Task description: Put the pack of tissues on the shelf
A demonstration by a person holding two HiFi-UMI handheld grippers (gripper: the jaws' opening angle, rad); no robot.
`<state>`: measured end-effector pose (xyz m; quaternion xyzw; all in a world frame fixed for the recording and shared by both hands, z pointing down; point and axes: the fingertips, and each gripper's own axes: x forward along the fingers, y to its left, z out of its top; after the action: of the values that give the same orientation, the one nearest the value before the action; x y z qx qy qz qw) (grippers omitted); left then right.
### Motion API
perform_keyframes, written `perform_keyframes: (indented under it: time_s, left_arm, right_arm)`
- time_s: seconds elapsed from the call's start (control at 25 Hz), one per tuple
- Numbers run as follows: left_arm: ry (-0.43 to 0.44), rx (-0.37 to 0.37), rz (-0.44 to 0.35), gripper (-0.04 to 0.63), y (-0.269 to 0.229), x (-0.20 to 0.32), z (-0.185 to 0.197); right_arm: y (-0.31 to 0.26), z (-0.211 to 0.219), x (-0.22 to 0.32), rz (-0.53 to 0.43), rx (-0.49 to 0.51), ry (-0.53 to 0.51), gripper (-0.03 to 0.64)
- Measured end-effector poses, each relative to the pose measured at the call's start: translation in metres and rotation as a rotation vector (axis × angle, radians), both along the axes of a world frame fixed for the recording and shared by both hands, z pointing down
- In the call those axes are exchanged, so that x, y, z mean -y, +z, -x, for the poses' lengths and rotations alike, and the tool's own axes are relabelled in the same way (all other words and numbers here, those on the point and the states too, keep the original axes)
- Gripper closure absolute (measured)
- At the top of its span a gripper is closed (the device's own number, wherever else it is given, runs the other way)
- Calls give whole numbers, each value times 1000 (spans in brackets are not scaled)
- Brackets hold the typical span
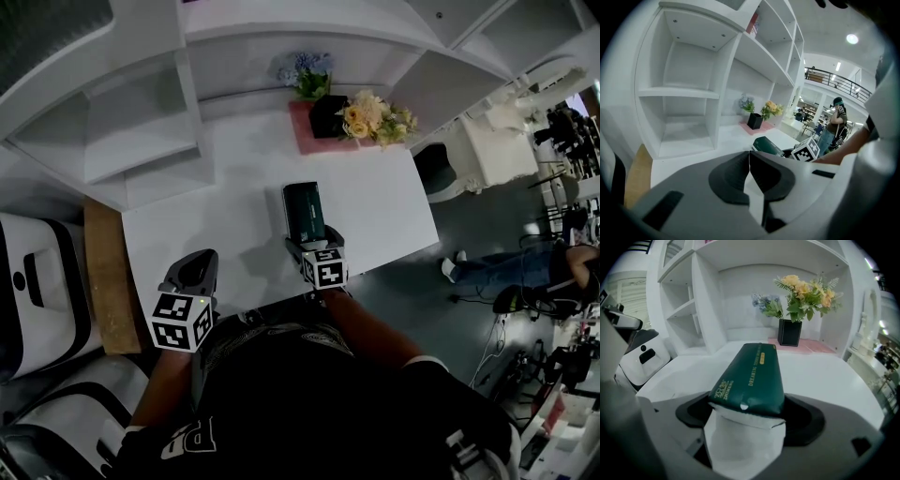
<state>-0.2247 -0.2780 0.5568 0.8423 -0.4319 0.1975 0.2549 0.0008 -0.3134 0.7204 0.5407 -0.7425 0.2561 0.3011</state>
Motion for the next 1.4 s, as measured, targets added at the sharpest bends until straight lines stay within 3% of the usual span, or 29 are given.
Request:
perform_keyframes:
  time_s: [0.52,0.92,1.4]
  left_arm:
    - [-56,-33,-23,580,-6,-1,-63]
    - [-63,-54,-63,580,-21,5,-121]
    - [-79,-21,-123,580,-54,12,-122]
  right_arm:
    - [-44,-33,3,11,78,-169,175]
    - [-90,-53,3,-49,139,-296,181]
    - [-165,-64,-9,-179,257,-310,186]
